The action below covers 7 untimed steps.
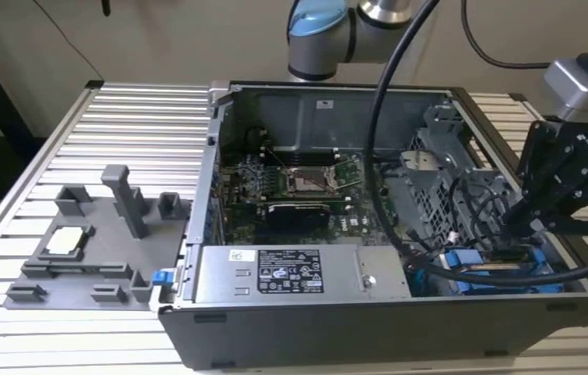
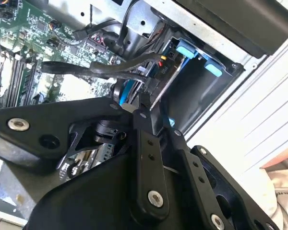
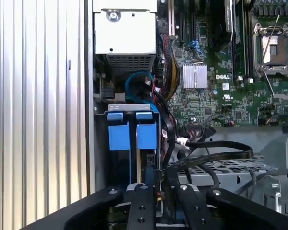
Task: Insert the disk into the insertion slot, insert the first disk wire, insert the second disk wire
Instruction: 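Insert the second disk wire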
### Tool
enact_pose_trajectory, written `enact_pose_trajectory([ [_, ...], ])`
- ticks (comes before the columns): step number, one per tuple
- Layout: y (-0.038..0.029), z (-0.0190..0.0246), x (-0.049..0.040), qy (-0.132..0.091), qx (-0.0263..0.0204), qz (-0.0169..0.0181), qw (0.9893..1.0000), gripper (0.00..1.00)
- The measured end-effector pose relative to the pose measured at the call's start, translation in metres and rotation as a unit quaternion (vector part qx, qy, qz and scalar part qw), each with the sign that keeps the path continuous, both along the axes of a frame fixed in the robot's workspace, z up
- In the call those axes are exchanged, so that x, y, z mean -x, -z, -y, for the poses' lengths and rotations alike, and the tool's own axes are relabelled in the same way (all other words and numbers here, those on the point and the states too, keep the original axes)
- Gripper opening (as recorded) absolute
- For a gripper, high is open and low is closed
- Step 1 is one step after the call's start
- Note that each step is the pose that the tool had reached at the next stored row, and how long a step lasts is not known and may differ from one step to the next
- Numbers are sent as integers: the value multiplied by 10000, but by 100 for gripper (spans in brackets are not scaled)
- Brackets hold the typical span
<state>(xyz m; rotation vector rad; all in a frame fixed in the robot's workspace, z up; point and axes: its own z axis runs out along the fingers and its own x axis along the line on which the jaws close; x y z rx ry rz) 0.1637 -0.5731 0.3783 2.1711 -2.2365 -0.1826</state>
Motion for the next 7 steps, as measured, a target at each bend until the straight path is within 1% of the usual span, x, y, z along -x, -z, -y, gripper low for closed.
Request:
enact_pose_trajectory([
  [1,-23,0,0,2,1,0,10000,24],
  [7,-26,0,0,3,6,0,10000,24],
])
